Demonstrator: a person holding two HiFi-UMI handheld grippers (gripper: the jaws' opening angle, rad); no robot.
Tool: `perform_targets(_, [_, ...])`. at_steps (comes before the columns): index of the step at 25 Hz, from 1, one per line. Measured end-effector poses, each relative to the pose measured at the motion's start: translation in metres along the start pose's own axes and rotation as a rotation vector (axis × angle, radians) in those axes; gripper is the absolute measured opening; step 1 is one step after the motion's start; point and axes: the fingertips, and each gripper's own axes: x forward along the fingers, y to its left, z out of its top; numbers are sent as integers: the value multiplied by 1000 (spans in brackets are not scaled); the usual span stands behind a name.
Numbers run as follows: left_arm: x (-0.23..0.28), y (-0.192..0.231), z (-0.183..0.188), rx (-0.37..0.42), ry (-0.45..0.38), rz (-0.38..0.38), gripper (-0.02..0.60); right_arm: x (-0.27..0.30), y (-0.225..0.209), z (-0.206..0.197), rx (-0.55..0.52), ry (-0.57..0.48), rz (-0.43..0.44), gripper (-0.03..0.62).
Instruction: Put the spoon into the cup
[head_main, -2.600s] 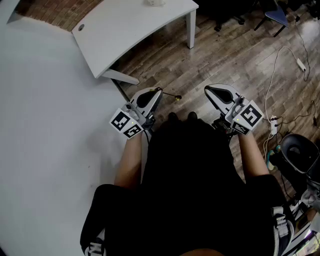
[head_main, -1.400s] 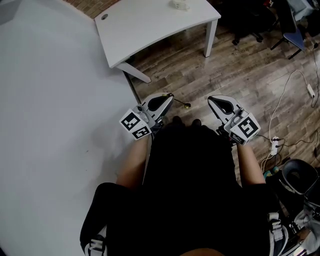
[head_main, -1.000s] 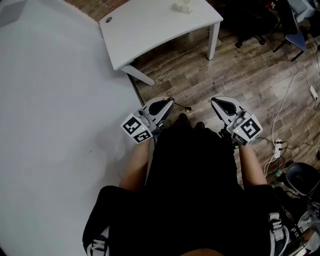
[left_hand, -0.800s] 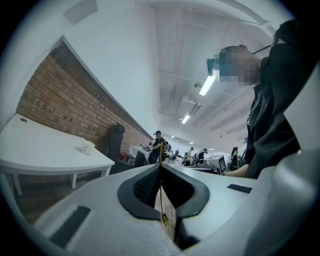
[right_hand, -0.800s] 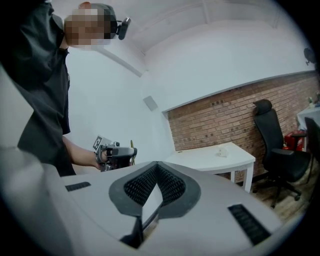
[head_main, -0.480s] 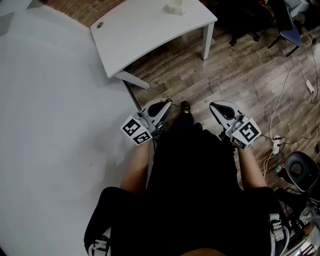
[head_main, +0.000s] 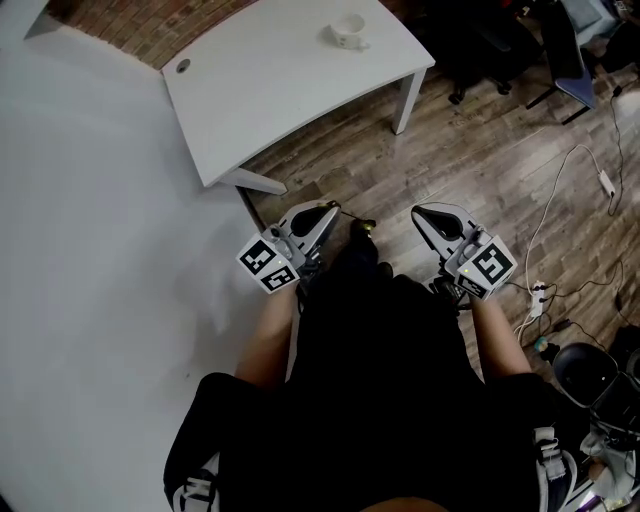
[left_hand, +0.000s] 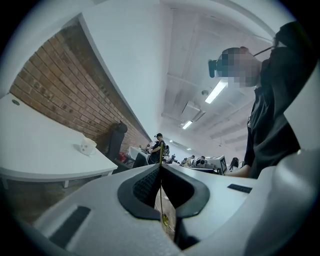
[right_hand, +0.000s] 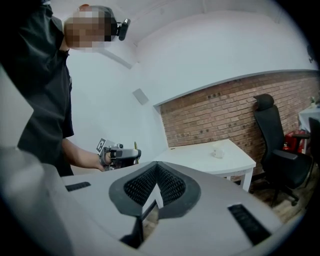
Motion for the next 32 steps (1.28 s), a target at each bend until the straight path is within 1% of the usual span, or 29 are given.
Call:
perform_targets(2, [6,22,4,-11,1,2,17,14,-15,4,-5,25,-2,6])
perform_targets(5, [18,57,19,-24,-18,-3,17,28,-47,14,0,40,-38,6])
perform_targets(8, [31,85,38,-17,-40,-23,17,43,-71,31,-10,32,-69,6])
perform_targets(12, [47,107,47,-10,-35,-59,17,60,-85,49,-20,2,-83,6])
perform_targets(14, [55,117,47,-22,-35,-68,17,63,-95,49,-11,0,-93,7])
perform_targets(17, [69,129,43,-40,-23,-69,17,62,-119,36,-3,50,-116,6])
perform_targets(19, [80,137,45,-38,-13,-70,17,63,-139,36,0,52,-128,6])
perform_targets(21, [91,147,50,-28,-12,-58,17,65,-158,43,-3,36,-125,6])
perform_targets(25, [118,178,63,-15,-25,3,17,66,-202,58,-13,12,-100,7])
perform_targets(29, [167,193,73,2,-36,44,17,52,-260,65,-10,5,-89,6])
perform_targets(32, [206,202,78,10,-28,77,17,38,-306,72,8,-14,-79,6])
